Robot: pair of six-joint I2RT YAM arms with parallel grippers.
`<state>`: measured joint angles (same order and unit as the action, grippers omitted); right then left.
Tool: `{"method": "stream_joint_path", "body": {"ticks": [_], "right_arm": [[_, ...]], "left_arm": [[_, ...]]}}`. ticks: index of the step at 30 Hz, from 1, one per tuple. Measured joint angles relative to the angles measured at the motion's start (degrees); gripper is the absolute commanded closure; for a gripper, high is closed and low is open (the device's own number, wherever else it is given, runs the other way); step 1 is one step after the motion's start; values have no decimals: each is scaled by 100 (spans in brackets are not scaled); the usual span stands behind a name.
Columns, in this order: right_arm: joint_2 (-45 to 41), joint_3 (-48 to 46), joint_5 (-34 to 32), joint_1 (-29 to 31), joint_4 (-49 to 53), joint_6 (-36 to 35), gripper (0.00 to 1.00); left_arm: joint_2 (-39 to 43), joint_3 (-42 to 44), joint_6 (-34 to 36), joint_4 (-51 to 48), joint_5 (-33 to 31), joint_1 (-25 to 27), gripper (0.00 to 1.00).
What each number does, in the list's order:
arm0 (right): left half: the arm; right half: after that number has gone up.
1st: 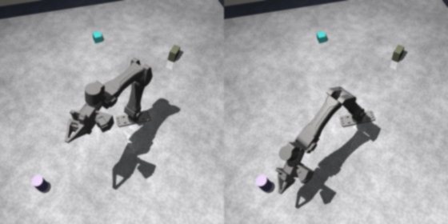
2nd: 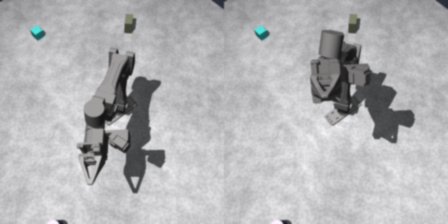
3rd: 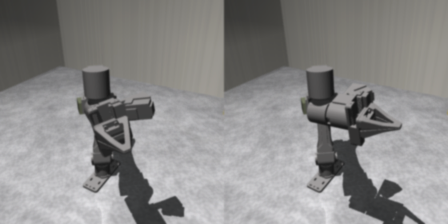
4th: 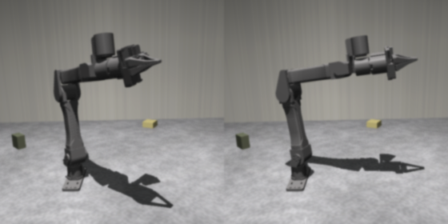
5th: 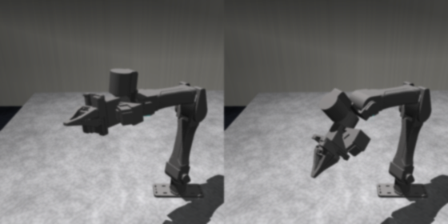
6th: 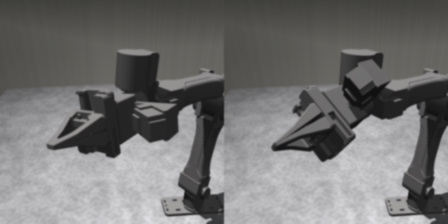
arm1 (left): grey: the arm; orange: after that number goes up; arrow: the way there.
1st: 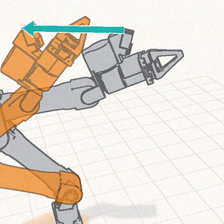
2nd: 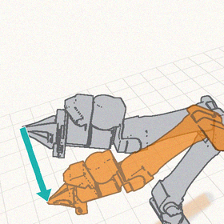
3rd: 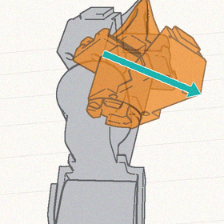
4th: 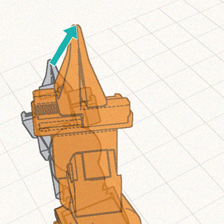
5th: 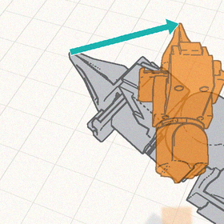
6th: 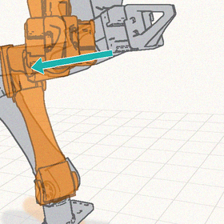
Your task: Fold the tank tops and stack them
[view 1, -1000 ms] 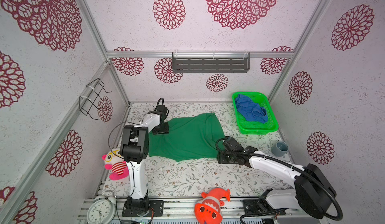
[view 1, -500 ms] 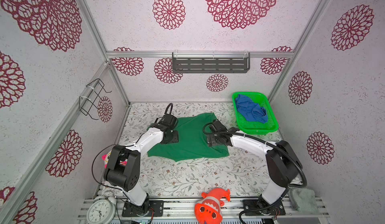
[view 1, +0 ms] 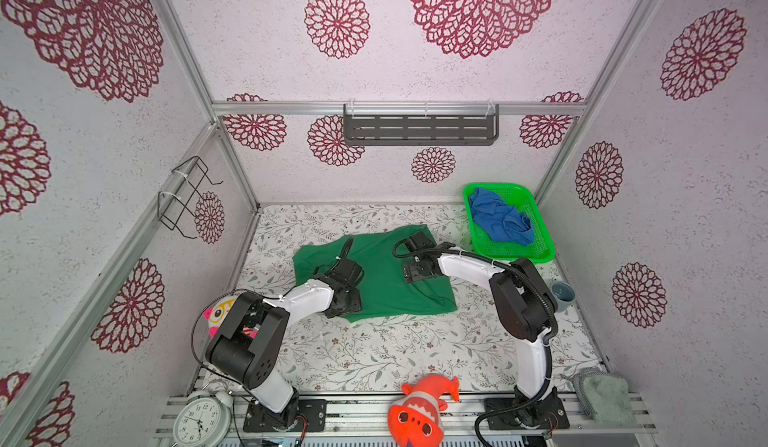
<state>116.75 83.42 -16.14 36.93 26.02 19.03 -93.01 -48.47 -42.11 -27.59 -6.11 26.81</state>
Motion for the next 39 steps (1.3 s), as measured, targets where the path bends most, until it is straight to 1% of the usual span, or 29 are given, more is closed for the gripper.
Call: {"method": "stream_joint_path", "body": {"ticks": [3,8,12,21,25,28,31,33,36,39], "right_arm": [[42,13,-15,7,7,0,1],[105,-4,-46,-33,70,0,1],[26,-175,-68,-181,-15,2,1],[-737,-1012,-188,-973,-44,-61,1],[-1005,-1187,-247,-1274,-20,-151,1],[-1178,-1191,-297,-1375,9,-173,1],[-1434,-1215,-245,-1274,44,-192,1],[-1655,-1290,-153,-1058,57,-190,1],[-1880,-1401,42,-503,101,-175,1],[-1878,-1550,243,24,87,-111,1]], "left_arm": [[114,131,-2,79,-2,-114,35],[284,326,7,136,-4,-446,35],[313,363,20,170,0,-581,36],[299,352,57,160,-4,-586,36],[299,352,70,160,-7,-586,36],[299,352,74,157,-7,-586,36],[299,352,76,155,-11,-586,36],[299,352,79,153,-20,-586,36],[299,348,96,133,-37,-586,36],[299,341,136,98,-66,-590,36]]}}
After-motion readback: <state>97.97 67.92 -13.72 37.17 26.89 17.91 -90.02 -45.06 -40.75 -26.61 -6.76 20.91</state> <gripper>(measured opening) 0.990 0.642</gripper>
